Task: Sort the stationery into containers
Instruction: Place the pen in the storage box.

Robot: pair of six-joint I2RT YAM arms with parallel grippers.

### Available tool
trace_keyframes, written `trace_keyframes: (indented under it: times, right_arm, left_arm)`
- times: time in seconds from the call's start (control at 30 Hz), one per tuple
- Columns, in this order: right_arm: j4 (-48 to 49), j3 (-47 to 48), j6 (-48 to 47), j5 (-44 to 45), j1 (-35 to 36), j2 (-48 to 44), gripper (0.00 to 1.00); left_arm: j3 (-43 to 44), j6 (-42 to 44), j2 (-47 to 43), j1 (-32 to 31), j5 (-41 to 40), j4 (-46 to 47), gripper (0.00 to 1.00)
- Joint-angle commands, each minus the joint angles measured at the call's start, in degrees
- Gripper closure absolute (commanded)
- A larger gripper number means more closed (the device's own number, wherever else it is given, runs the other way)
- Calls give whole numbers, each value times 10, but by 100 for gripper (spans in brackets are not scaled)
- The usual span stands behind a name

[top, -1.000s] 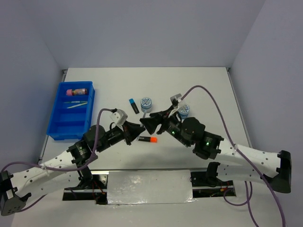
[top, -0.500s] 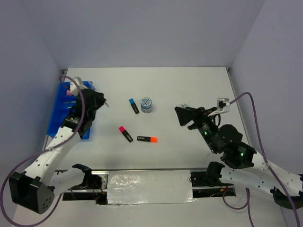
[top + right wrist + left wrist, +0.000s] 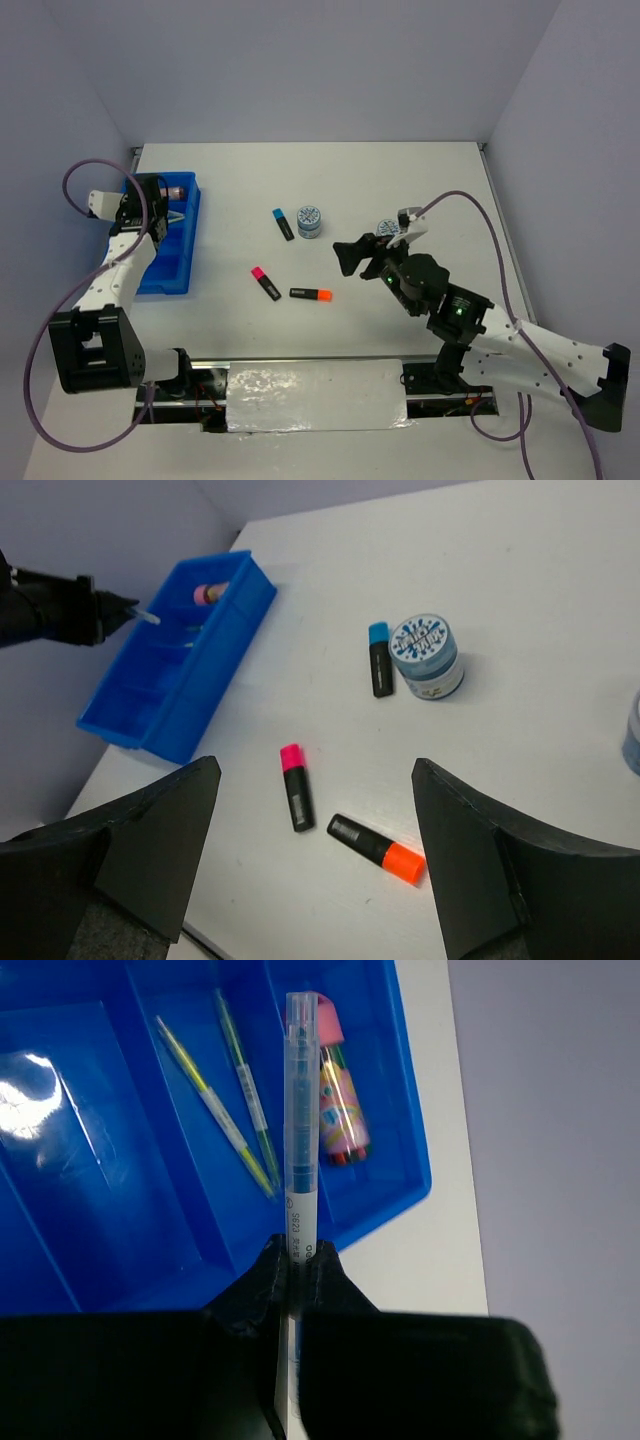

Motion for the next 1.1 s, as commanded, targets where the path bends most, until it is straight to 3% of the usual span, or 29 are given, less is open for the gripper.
trace_keyframes:
  times: [0.0, 0.33, 0.43, 0.53, 0.67, 0.87, 1.07]
  right_arm:
    - [61, -19, 6, -65, -16, 21, 15]
    - [87, -42, 11, -175, -92, 59, 14]
    - [88, -39, 10, -197, -99, 62, 14]
    - [89, -36, 6, -206, -99, 65, 14]
    - [89, -34, 3, -211, -100, 68, 14]
    - [91, -31, 3, -226, -100, 81, 14]
    - [96, -33, 3, -226, -100, 78, 14]
  left_arm:
    - [6, -32, 23, 26, -19, 59, 100]
    - [-4, -35, 116, 50, -31, 134, 100]
    - [-18, -44, 127, 50, -28, 165, 100]
    - [-19, -55, 140, 50, -32, 175, 92]
    - [-3, -70, 165, 51, -34, 173, 95]
    - [4, -93, 197, 57, -25, 168, 91]
    - [-7, -90, 205, 58, -25, 188, 72]
